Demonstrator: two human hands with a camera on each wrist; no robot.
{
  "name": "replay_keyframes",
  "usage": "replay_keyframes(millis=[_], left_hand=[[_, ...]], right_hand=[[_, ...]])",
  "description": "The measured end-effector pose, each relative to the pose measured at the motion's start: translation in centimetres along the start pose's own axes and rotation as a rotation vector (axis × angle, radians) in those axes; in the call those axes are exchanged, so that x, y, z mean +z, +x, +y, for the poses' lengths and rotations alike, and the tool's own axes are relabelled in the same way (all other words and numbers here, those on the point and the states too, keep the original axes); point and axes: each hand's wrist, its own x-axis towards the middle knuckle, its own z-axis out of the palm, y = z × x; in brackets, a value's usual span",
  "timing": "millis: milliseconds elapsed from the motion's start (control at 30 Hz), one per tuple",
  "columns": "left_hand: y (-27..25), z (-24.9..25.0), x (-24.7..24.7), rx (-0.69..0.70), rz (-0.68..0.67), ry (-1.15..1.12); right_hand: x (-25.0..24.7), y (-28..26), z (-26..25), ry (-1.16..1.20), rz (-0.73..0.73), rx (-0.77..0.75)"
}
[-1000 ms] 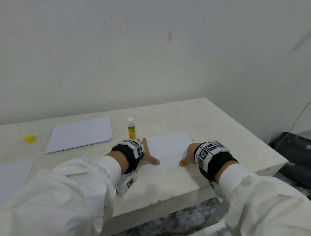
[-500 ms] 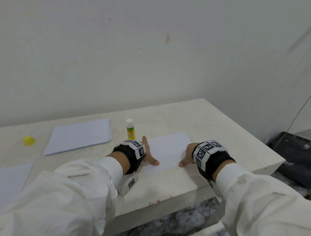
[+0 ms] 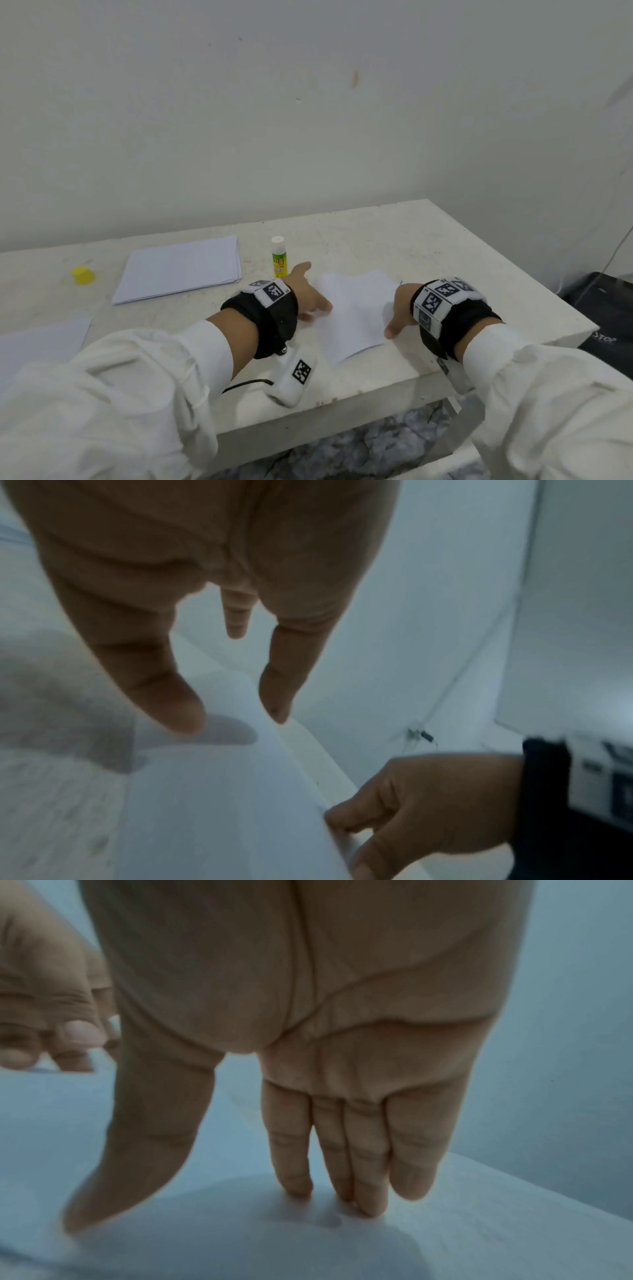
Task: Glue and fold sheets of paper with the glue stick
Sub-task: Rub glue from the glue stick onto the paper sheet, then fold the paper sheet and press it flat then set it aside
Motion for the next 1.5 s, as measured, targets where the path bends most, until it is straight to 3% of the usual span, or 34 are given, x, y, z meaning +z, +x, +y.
replay_keyframes(millis=[67,233,367,567,733,900,1167,1300,1500], left_hand=[[-0.6,-0.8,-0.2,-0.045,-0.074,0.015],[-1.7,-2.8,-2.6,-0.010,-0.093,0.644],[-1.6,-4.2,-3.9,-0.015,-0.169,0.746],[-2.5,-5.6,-5.8,-0.077,-0.070,0.886],[-2.9,-5.6,-6.6,-0.086,-0.026,0.830],[-3.2,-5.6,-7.3,-0.067,-0.091,0.796],[-4.7,-5.8,-7.3,-0.068,-0.007,0.811],[-4.6,-6.1,-7.7,-0.095,-0.044,0.703],[-4.8,-8.5,-12.5,-0.212,0.039,0.362]], right_hand=[[-0.2,-0.2,-0.1,0.017,-0.006,-0.015],[-0.5,0.0,-1.9,-0.021,-0.067,-0.068],[-1.1,-1.8,-4.8,-0.001,-0.073,-0.151],[-0.8,-2.5,-9.7,-0.063,-0.046,-0.210],[-1.2,-2.8,-11.7,-0.062,-0.042,-0.193],[-1.3,-2.9,-12.1,-0.089,-0.051,-0.159],[-1.3,-3.3,-13.1,-0.076,-0.067,-0.130],[-1.4,-3.8,-13.2,-0.084,-0.068,-0.122],[-1.4,-4.1,-14.7,0.035,-0.016,-0.188]])
